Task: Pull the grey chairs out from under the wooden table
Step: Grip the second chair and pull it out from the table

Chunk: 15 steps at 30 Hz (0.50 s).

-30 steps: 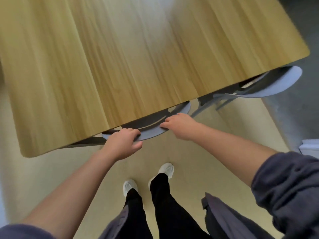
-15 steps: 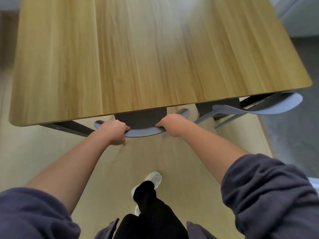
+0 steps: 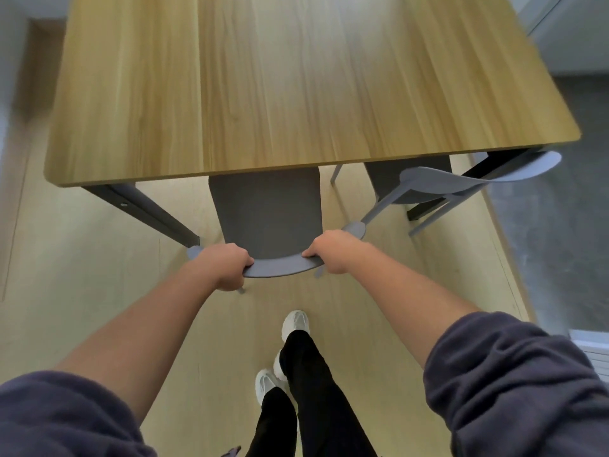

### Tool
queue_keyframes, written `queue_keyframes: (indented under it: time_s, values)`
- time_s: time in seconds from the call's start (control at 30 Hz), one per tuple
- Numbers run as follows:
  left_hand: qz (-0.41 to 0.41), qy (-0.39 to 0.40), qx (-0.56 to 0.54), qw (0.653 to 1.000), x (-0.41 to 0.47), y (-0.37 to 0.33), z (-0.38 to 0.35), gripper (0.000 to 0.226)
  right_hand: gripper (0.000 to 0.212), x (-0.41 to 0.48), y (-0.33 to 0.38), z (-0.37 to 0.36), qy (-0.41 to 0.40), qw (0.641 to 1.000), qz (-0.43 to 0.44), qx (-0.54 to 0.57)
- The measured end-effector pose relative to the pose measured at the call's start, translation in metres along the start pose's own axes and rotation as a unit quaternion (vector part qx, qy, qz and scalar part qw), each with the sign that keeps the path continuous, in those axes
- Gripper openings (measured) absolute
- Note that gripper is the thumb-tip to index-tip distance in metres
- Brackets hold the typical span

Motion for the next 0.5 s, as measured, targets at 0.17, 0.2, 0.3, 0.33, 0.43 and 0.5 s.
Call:
queue_keyframes:
  time_s: [0.17,0.2,0.3,0.33,0.43,0.5]
  values:
    - [0.045,-0.034,-0.032,0.998,0.0,-0.007,-0.02,0.027,0.061,-0.007,0.005,-0.007,-0.006,1.0,0.008,-0.001]
    - [0.054,-0.034,-0.046,0.997,0.001,-0.007,-0.022,0.031,0.06,-0.007,0.004,-0.006,-0.005,1.0,0.012,-0.007]
    - [0.074,-0.023,-0.071,0.994,0.005,-0.009,-0.025,0.036,0.056,-0.005,0.005,-0.002,0.005,0.999,0.027,-0.023]
    - [0.078,-0.024,-0.072,0.994,0.007,-0.01,-0.024,0.036,0.055,-0.005,0.004,-0.001,0.006,0.999,0.03,-0.028]
    - [0.092,-0.028,-0.077,0.992,0.007,-0.011,-0.024,0.037,0.049,-0.004,0.003,-0.001,0.006,0.998,0.043,-0.05]
    - [0.108,-0.037,-0.068,0.991,0.007,-0.011,-0.026,0.034,0.043,-0.004,0.004,-0.001,0.008,0.997,0.048,-0.06]
Point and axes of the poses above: each hand's wrist, its own x-axis towards the middle knuckle, its own z-axis out of the back of the hand, y = z × x, the point moved 3 cm from there along x, towards the middle knuckle, and after that the axes turned 15 degrees about y, right-handed, at the moved point
